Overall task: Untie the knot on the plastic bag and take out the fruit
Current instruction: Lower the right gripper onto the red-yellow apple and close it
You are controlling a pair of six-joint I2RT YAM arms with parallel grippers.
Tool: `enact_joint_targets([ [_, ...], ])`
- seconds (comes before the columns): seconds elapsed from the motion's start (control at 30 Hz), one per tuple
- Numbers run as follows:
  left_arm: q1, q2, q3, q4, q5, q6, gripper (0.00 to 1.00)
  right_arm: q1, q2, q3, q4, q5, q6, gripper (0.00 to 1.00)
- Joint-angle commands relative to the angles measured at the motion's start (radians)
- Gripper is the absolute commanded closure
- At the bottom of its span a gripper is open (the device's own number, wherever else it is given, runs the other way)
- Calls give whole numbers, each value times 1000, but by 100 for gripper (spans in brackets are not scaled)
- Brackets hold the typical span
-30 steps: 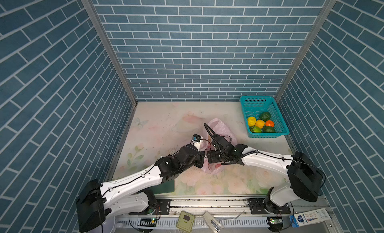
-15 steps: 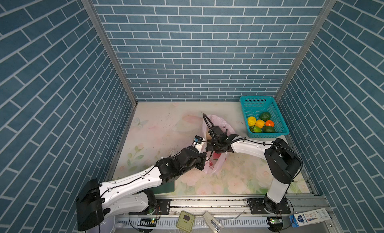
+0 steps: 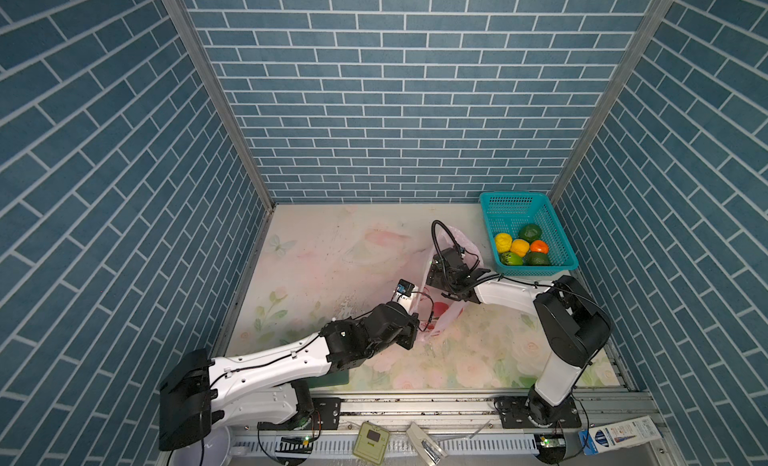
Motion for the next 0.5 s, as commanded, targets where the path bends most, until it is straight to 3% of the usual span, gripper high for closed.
enact_joint_targets([
  [0.0,-8,5,31,0,-32,5,100,6,2,-4,115,-78,81,18],
  [0.47,-7,46,84,-4,-18,22,100,2,136,23,354,-90,251,18],
])
